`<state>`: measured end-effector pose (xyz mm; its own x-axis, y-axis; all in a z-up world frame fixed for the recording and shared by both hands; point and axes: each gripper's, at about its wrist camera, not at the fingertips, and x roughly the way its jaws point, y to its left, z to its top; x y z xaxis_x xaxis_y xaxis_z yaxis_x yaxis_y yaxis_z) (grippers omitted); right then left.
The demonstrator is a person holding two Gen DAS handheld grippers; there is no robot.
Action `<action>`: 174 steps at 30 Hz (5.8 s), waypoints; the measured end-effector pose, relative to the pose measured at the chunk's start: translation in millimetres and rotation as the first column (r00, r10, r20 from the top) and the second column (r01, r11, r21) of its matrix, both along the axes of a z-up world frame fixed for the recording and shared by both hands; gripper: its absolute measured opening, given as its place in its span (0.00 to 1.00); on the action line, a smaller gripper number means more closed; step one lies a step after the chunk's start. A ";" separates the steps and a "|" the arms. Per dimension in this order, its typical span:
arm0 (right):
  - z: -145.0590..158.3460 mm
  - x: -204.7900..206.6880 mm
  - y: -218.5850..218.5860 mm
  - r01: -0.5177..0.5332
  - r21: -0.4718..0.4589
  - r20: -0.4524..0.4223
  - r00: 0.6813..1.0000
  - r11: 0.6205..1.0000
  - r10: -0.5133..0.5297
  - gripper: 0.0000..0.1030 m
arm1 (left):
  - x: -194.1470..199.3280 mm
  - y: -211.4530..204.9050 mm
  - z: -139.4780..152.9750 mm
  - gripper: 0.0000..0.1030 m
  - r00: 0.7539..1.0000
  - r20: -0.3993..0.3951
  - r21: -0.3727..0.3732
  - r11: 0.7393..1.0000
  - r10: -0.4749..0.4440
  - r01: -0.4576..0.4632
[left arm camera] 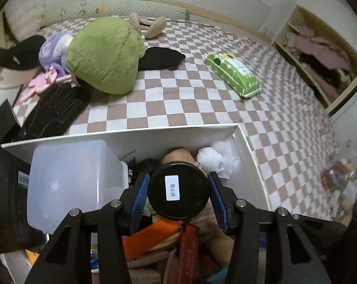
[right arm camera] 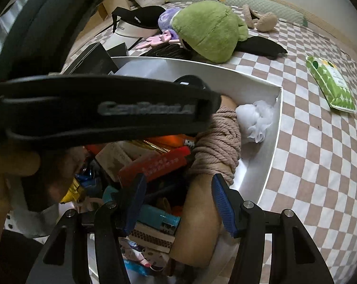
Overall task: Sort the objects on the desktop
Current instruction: 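Lower black jar into the box and open the left tool, then withdraw both tools from the box and move around its side, then lower left tool toward green clothespin while right tool reaches toward it too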
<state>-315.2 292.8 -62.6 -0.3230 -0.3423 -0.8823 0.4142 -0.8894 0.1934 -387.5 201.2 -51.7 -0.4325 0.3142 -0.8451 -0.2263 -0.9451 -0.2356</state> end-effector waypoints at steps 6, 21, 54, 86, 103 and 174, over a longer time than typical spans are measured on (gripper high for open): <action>-1.3 2.7 0.2 -0.024 0.009 -0.001 1.000 1.000 0.024 0.57 | -0.5 5.7 -3.1 0.48 1.000 -0.005 -0.063 0.998 -0.016 0.016; 3.1 4.0 0.4 -0.020 -0.002 -0.003 1.000 1.000 0.020 0.57 | 9.5 -1.5 7.9 0.70 1.000 0.000 -0.029 1.000 0.008 -0.008; 75.4 61.6 25.4 0.324 -0.060 -0.212 0.920 0.944 -0.329 1.00 | 95.1 -62.4 90.3 1.00 0.982 -0.186 -0.027 0.999 0.028 -0.034; 107.0 133.6 23.0 0.385 -0.053 -0.353 0.856 0.921 -0.378 1.00 | 185.2 -156.5 100.4 1.00 0.978 -0.203 -0.083 0.995 0.038 -0.056; 78.2 158.6 21.4 0.350 0.007 -0.264 0.904 0.937 -0.336 1.00 | 212.5 -160.2 74.8 1.00 0.986 -0.161 -0.170 0.985 -0.049 0.021; -86.4 200.7 8.3 -0.050 0.208 0.187 0.982 0.977 0.011 0.44 | 307.9 -53.3 -90.2 0.71 0.821 0.306 -0.174 0.819 -0.482 0.546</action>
